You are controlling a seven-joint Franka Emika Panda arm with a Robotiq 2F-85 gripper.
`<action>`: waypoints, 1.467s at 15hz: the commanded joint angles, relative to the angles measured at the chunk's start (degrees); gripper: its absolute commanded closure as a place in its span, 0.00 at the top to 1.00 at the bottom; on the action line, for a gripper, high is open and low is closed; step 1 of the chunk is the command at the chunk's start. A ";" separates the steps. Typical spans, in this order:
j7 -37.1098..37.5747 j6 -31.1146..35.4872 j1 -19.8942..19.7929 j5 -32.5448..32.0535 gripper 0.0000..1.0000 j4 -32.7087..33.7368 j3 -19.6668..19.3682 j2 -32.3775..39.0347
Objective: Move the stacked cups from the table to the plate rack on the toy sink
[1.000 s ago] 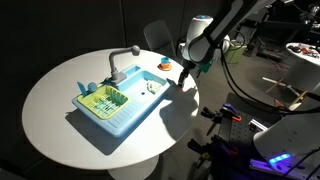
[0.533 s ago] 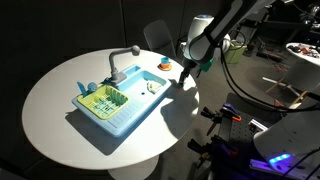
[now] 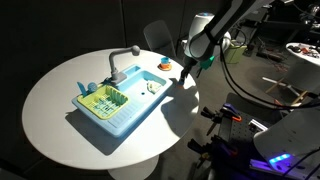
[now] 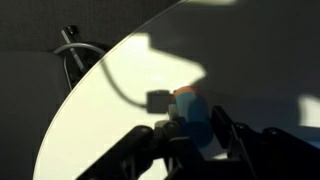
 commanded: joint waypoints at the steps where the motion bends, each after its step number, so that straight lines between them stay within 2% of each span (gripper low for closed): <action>1: 0.70 0.01 -0.62 -0.37 0.13 0.45 0.56 -0.55; 8: 1.95 -0.13 1.96 -3.55 0.13 -2.67 -0.34 -7.99; 19: 2.66 -3.64 5.12 -9.44 0.13 -2.82 0.17 -23.22; 22: 0.92 -5.26 6.57 -9.02 0.13 -3.00 0.76 -26.38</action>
